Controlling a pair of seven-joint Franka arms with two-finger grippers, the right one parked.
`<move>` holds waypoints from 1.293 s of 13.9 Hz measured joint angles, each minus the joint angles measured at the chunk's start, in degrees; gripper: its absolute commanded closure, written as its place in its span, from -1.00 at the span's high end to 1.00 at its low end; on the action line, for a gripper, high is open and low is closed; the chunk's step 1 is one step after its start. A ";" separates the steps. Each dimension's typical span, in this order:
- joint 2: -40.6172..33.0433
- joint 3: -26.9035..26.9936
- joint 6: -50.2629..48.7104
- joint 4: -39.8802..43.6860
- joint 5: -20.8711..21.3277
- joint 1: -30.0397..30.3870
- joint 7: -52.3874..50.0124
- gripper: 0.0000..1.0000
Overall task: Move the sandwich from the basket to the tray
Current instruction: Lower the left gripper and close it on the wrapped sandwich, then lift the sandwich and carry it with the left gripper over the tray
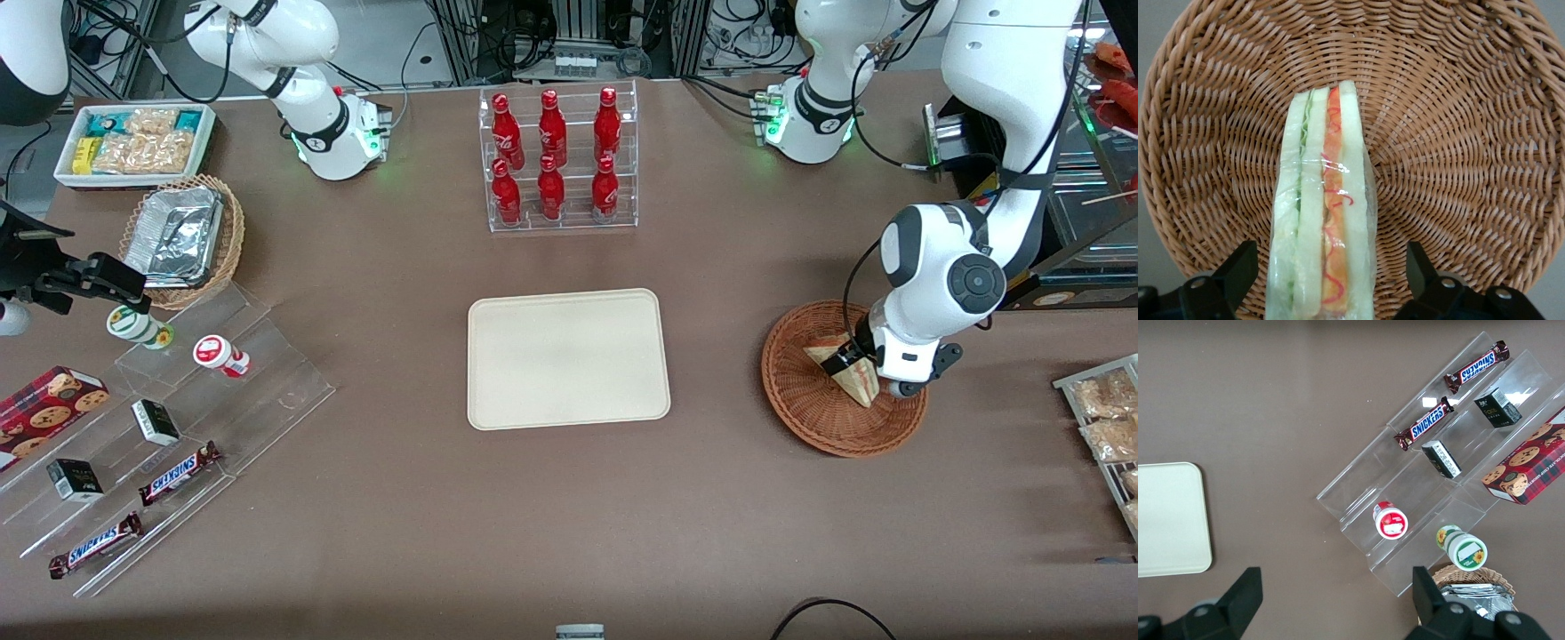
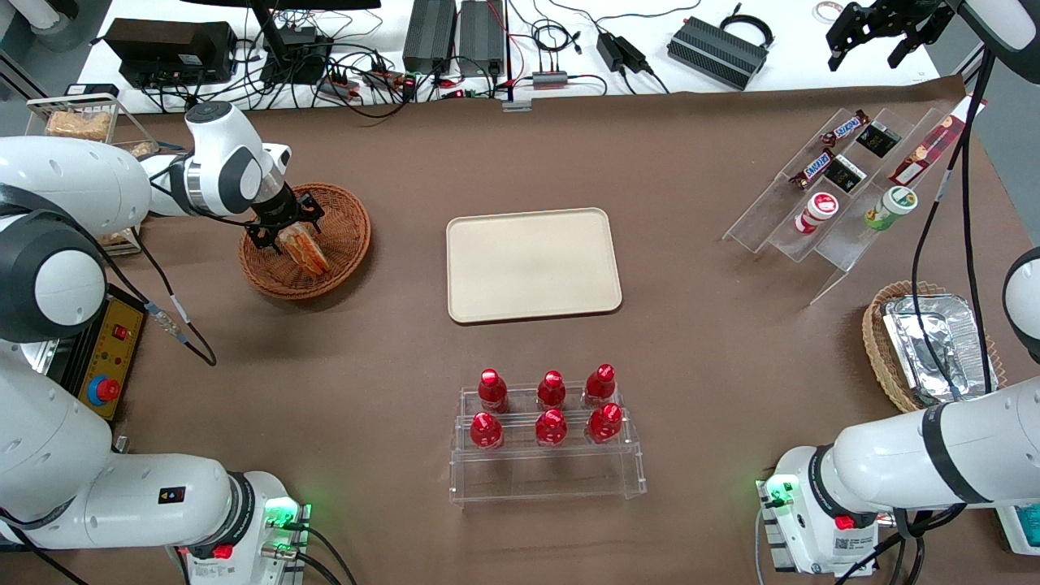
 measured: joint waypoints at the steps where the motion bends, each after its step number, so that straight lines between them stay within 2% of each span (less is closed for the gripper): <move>1: -0.01 0.00 0.00 0.00 0.00 0.00 0.00 -0.55; 5: -0.01 0.00 -0.06 0.00 0.00 0.00 0.00 -0.76; 8: -0.27 0.00 -0.92 0.06 0.02 0.00 0.08 -0.83; 14: -5.23 -0.24 -14.58 6.22 0.19 -0.85 3.38 -0.84; 18: -5.49 -0.80 -17.23 9.00 0.19 -4.79 5.52 -0.84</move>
